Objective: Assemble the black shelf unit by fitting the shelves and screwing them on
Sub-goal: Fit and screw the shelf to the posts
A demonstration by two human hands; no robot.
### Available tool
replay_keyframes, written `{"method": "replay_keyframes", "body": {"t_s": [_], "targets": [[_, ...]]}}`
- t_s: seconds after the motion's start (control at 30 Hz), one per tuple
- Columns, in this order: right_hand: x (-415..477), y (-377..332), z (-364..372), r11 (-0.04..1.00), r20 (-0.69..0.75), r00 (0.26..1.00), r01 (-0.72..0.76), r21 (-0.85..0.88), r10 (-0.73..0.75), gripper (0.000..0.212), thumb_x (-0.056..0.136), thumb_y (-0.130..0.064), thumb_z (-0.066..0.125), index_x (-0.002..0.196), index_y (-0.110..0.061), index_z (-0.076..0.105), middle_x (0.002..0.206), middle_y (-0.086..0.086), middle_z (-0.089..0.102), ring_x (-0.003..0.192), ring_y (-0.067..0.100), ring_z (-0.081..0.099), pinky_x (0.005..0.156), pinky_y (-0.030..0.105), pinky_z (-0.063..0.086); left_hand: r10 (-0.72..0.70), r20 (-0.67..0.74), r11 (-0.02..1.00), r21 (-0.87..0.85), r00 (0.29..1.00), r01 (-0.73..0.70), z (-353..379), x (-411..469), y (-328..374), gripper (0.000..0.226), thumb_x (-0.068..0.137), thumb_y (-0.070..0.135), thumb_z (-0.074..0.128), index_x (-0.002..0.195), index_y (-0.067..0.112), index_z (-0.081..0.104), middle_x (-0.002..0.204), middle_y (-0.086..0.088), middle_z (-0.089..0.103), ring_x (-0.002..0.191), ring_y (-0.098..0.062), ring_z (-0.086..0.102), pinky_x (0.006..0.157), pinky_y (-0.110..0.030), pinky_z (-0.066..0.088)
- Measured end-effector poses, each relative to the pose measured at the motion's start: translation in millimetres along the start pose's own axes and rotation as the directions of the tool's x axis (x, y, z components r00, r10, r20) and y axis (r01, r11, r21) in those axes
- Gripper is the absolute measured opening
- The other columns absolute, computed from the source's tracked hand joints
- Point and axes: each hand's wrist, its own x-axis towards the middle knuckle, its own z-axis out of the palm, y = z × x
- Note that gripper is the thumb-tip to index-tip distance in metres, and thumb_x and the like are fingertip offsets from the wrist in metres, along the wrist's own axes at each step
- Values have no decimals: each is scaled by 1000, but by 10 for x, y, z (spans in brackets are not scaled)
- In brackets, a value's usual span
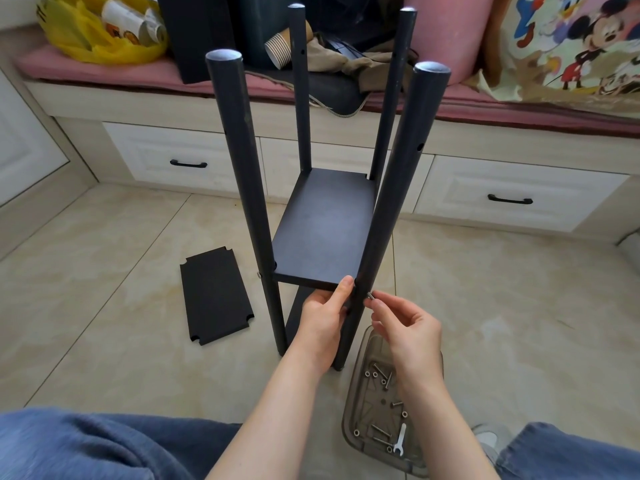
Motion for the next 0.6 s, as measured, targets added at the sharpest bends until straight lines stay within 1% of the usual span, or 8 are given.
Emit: {"method": "replay_keyframes", "body": {"t_s": [0.07,0.2,0.27,0.37,0.6], "targets": [[6,-3,7,1000,10,1000,-5,7,5,12,88,-10,72,94,-20,76,89,0,78,84,8,73,72,17,56,-3,-2,1000,-1,1000,3,-1,-1,1,38,83,39,68,111,14,71,106,-4,78,102,-18,73,80,-21,55],[21,-8,14,1000,16,1000,-3,3,3,12,89,-11,71,92,-21,76,88,0,78,82,9,73,70,16,55,-2,-4,1000,11,1000,2,0,-3,0,45,78,44,68,113,15,71,107,-4,77,103,-18,73,79,-21,54],[22,-9,12,1000,17,1000,-3,2,2,12,89,-11,71,92,-21,76,88,0,78,83,9,73,70,16,55,-1,-2,1000,19,1000,1,0,-4,-5,46,78,45,68,113,16,71,107,-3,77,104,-18,73,80,-21,54],[16,-12,10,1000,19,1000,1,7,-1,12,88,-10,71,93,-20,76,88,0,78,83,9,73,71,16,56,0,1,1000,25,1000,0,-2,-3,-10,44,78,47,68,110,18,72,106,-2,77,102,-17,73,77,-19,54],[11,-19,21,999,9,999,35,-8,-35,13,88,-8,72,92,-19,76,86,-2,78,83,7,73,71,14,54,-1,1,1000,4,1000,1,-2,-4,-4,42,78,44,69,109,15,72,107,-6,77,103,-20,73,77,-21,55]]}}
